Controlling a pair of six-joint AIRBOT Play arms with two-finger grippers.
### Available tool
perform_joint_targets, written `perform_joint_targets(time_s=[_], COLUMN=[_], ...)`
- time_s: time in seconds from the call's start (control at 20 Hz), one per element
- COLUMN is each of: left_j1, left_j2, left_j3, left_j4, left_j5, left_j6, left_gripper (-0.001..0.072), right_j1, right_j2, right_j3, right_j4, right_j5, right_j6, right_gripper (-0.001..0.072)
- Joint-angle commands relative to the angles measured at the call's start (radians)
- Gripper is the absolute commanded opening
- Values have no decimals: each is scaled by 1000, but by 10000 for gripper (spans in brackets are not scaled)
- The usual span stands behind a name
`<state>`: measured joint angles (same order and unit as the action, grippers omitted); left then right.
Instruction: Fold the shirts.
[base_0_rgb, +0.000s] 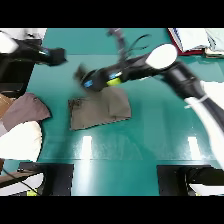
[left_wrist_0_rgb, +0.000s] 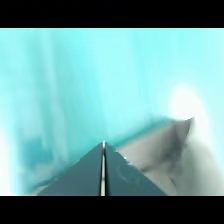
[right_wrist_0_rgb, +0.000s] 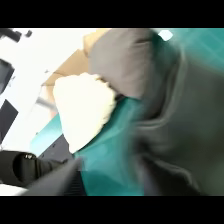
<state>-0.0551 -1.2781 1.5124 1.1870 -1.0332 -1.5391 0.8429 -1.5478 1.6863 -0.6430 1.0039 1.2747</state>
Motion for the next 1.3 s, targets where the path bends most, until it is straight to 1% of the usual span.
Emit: perform_joint_targets(time_s=[0.0,0.1,0.2,0.35,0.45,0.55,0.6,0.65,0.75,0.9,0.95,1.0,1.1,1.2,1.25], left_j1=[133,151,151,151,151,151,148,148,148,148,148,148,148,148,148], left_j2=[140,154,154,154,154,154,154,154,152,146,146,146,146,146,146], left_j3=[0,1,0,0,0,0,-1,-3,-10,-18,-22,-26,-34,-39,-46], left_j4=[40,40,40,40,39,36,32,26,10,0,-1,-2,-20,-45,-63], left_j5=[-9,-24,-47,-70,-76,-82,-80,-78,-80,-77,-78,-79,-78,-83,-81], left_j6=[3,3,3,3,3,3,3,3,7,6,6,6,6,13,14], left_gripper=[26,26,26,26,26,26,26,27,26,26,26,26,26,26,26], right_j1=[126,105,49,-93,-208,-324,-387,-433,-504,-515,-509,-490,-446,-389,-361], right_j2=[-147,-187,-172,-83,-23,10,10,2,-30,-114,-142,-174,-235,-303,-330], right_j3=[106,161,133,-37,-179,-299,-346,-380,-432,-437,-428,-407,-353,-274,-240], right_j4=[-15,-87,-158,-228,-304,-324,-304,-275,-196,-128,-102,-77,-53,-55,-55], right_j5=[18,144,208,217,201,192,190,192,177,173,166,163,157,178,184], right_j6=[-46,-23,-6,33,98,117,117,117,116,111,107,91,85,85,85], right_gripper=[523,506,503,503,504,524,653,686,672,647,622,613,612,570,537])
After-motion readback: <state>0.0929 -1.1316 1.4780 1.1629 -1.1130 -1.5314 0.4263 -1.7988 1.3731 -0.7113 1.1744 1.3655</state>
